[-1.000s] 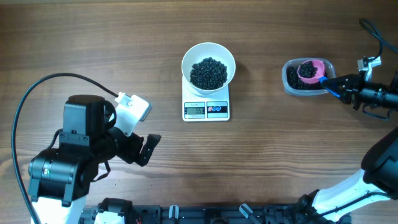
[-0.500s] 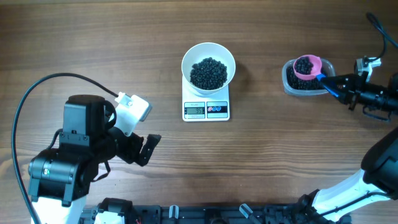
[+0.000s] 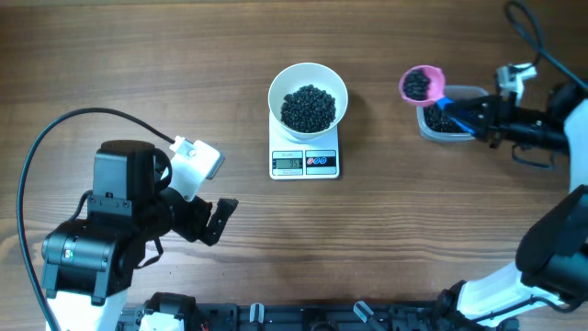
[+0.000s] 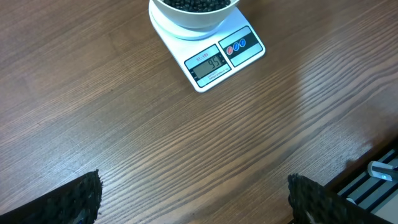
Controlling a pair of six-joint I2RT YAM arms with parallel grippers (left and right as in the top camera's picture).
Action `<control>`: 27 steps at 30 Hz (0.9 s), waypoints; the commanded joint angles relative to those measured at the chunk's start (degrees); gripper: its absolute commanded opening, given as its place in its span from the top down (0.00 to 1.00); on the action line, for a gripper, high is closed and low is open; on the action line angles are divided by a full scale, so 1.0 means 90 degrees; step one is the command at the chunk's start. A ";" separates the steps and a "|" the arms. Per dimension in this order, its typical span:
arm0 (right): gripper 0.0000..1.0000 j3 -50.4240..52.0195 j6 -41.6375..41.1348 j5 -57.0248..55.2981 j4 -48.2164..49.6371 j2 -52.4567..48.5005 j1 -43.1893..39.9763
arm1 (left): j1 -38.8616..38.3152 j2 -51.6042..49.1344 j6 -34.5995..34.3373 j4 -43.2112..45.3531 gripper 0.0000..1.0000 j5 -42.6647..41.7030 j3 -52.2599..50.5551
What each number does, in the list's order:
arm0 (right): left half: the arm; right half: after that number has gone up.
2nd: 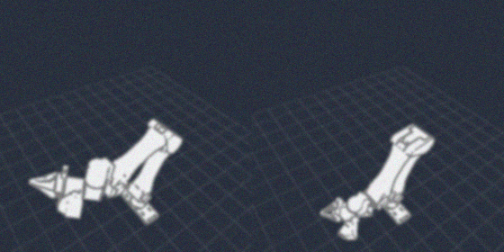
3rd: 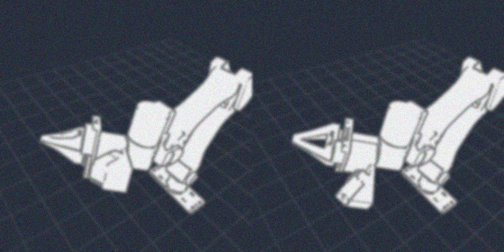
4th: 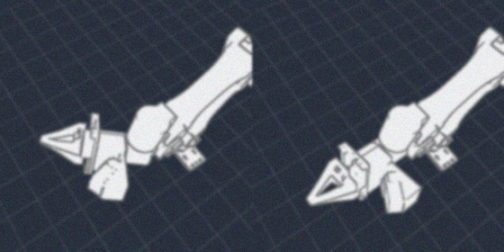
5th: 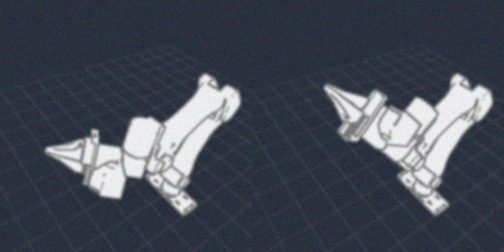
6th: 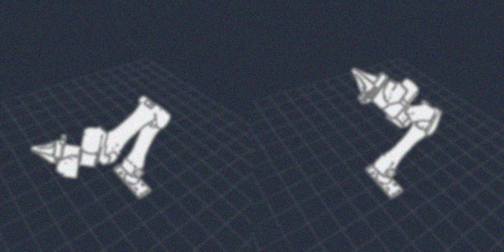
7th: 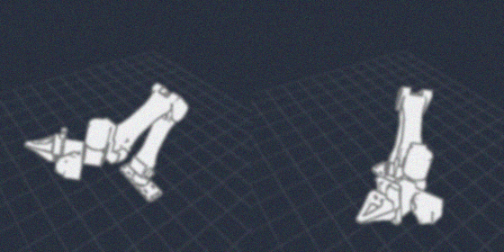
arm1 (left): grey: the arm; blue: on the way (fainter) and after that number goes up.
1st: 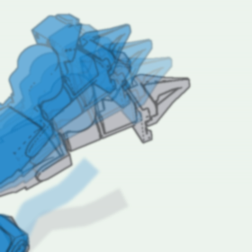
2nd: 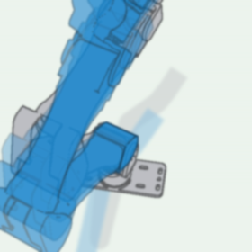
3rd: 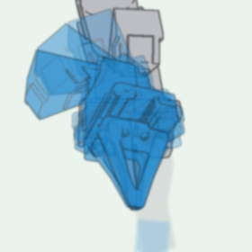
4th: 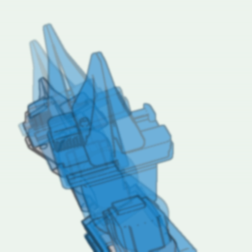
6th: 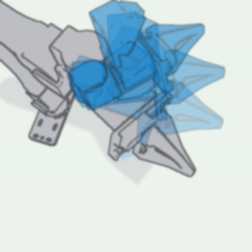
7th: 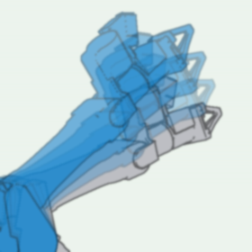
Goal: Scoop item into bowl and weigh 150g on scale
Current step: 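Carry the filled scoop with the right gripper over the white bowl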
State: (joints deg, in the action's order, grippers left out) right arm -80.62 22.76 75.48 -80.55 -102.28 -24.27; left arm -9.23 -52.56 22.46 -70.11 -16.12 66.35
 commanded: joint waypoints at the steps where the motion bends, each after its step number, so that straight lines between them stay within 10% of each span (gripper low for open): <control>1: 0.96 0.0049 -0.0741 0.0357 0.0600 0.0214 0.0644 | 0.0046 0.0010 0.0129 0.0019 0.00 0.0017 0.0095; 11: 0.96 0.0049 -0.3531 -0.0461 0.4483 0.0211 0.2353 | 0.0046 0.0010 0.0129 0.0019 0.00 0.0017 0.0095; 27: 0.96 0.0046 -0.1498 -0.5345 0.5153 0.0238 0.4313 | 0.0046 0.0010 0.0129 0.0019 0.00 0.0017 0.0095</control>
State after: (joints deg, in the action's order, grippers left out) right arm -79.96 5.54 38.39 -34.96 -101.86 11.94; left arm -9.23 -52.56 22.46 -70.11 -16.10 66.35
